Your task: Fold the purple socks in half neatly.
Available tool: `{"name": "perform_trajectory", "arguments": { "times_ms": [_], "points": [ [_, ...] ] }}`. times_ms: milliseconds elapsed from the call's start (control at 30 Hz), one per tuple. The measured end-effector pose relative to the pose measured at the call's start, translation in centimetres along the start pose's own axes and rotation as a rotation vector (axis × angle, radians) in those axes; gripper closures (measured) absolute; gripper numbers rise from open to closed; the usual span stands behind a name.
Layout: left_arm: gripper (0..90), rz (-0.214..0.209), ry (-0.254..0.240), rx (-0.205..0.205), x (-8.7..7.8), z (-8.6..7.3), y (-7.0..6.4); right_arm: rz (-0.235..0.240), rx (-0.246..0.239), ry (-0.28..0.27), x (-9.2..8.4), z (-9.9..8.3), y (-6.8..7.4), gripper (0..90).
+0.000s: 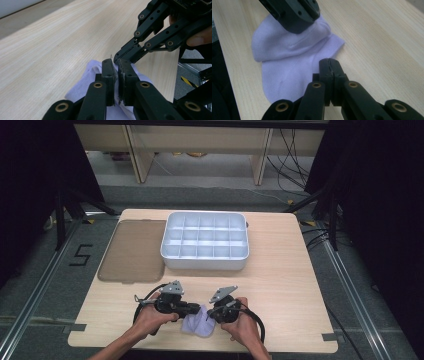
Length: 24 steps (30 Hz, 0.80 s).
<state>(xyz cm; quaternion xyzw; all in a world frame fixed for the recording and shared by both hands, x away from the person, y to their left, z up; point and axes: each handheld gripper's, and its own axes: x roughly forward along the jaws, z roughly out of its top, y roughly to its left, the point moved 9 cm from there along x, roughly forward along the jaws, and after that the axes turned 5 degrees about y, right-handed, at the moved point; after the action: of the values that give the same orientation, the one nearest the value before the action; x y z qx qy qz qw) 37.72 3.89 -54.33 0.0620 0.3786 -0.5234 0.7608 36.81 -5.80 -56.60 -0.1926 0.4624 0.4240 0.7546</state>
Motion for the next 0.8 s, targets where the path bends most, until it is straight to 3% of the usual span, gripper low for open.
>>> {"name": "perform_trajectory", "arguments": {
  "times_ms": [33,100,133,233,300,467,600,633,700,767,800],
  "points": [
    [83.5,-0.001,0.003,0.003,0.1,0.0,0.0,0.005,-0.021,-0.008,0.0,0.1,-0.1,90.0],
    [83.4,-0.015,0.001,-0.005,0.4,0.0,-0.2,-0.011,0.004,-0.001,0.0,0.0,-0.2,90.0],
    [82.6,-0.034,0.004,-0.004,0.6,-0.1,-0.2,0.013,-0.011,-0.011,-0.2,0.0,-0.1,89.9],
    [81.2,-0.048,-0.001,-0.014,0.7,-0.1,-0.2,0.002,0.002,-0.017,-0.5,0.0,-0.3,89.9],
    [79.6,-0.058,-0.006,-0.017,0.6,0.0,-0.1,-0.012,-0.021,-0.053,-0.7,0.2,-0.6,89.9],
    [69.5,-0.086,-0.036,-0.052,-0.2,0.6,-0.3,-0.01,-0.005,-0.056,-1.6,0.0,-0.9,89.8],
    [67.6,-0.099,-0.062,-0.042,-1.0,1.2,-0.6,-0.011,0.006,-0.067,-1.8,0.0,-1.0,89.8],
    [67.1,-0.09,-0.065,-0.04,-1.4,1.3,-0.6,-0.033,0.011,-0.064,-2.0,-0.1,-1.3,89.8],
    [67.3,-0.088,-0.078,-0.027,-2.2,1.6,-0.6,-0.02,-0.004,-0.077,-2.3,0.0,-1.2,89.8],
    [70.2,-0.072,-0.073,-0.01,-2.8,1.4,-0.4,-0.025,0.017,-0.08,-2.7,0.0,-1.3,89.8],
    [72.2,-0.06,-0.068,-0.004,-3.0,1.1,-0.3,-0.049,0.055,-0.081,-2.8,0.0,-1.4,89.8]
  ]
}}
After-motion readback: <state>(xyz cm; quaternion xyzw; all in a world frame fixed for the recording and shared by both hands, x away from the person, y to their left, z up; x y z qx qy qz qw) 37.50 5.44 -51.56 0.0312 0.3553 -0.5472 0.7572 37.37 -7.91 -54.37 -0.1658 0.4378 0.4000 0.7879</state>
